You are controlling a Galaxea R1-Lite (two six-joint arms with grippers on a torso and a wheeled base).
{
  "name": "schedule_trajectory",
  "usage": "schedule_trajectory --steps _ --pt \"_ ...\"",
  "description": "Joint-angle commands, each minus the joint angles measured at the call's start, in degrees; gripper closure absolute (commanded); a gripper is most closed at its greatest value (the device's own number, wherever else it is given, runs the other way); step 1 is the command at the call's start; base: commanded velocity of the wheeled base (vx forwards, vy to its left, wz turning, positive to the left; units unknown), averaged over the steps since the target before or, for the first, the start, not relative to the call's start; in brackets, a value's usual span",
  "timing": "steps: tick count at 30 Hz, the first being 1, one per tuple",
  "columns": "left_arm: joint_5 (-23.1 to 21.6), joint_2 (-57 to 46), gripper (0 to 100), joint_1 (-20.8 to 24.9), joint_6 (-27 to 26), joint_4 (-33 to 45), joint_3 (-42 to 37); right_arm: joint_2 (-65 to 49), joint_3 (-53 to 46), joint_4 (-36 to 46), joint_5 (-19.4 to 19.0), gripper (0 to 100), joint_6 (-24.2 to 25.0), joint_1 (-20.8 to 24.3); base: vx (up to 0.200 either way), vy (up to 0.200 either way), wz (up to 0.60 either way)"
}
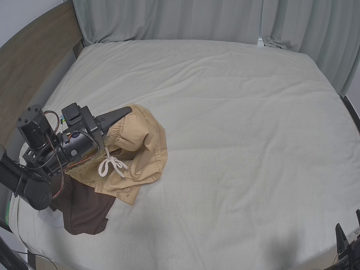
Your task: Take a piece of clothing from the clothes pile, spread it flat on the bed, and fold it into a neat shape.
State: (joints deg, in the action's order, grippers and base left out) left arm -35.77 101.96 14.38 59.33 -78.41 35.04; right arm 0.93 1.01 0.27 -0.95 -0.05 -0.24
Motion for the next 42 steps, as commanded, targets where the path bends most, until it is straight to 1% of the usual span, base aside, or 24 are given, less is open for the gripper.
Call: schedule_trajectory --steps 1,2,4,5,6,7,10,16,29,37,42 --pt "0.4 -1.6 100 1.0 1.3 -0.1 0.0 -0.9 -0.9 0.0 0.0 0 0.0 0.0 0.0 0.0 0.0" --pt "1.1 -1.6 100 1.2 1.4 -0.1 0.1 -0.9 -0.9 0.0 0.0 0 0.0 0.0 0.0 0.0 0.0" --pt "3.7 -1.5 100 2.5 1.6 -0.1 0.4 -0.9 -0.9 0.0 0.0 0 0.0 0.0 0.0 0.0 0.0" --pt "3.9 -1.5 100 2.6 1.7 -0.1 0.5 -0.9 -0.9 0.0 0.0 0 0.0 0.0 0.0 0.0 0.0" --pt "6.1 -1.4 100 3.5 1.7 -0.1 0.7 -0.9 -0.9 0.0 0.0 0 0.0 0.0 0.0 0.0 0.0" --pt "7.0 -1.4 100 4.0 1.8 0.0 0.8 -0.9 -0.9 0.0 0.0 0 0.0 0.0 0.0 0.0 0.0" --pt "8.2 -1.4 100 5.1 2.0 0.0 1.2 -0.9 -0.9 0.0 0.0 0 0.0 0.0 0.0 0.0 0.0" --pt "8.3 -1.5 100 6.0 3.4 -0.1 1.3 -0.9 -0.9 0.0 0.0 0 0.0 0.0 0.0 0.0 0.0" --pt "8.3 -1.5 100 6.2 3.4 -0.2 1.0 -0.9 -0.9 0.0 0.0 0 0.0 0.0 0.0 0.0 0.0" --pt "8.3 -1.4 100 7.1 3.5 -0.7 0.9 -0.9 -0.9 0.0 0.0 0 0.0 0.1 0.0 0.0 0.0" --pt "8.4 -1.3 100 7.3 5.2 -1.6 1.2 -0.9 -0.9 0.0 0.0 0 0.0 0.1 0.0 0.0 0.0"
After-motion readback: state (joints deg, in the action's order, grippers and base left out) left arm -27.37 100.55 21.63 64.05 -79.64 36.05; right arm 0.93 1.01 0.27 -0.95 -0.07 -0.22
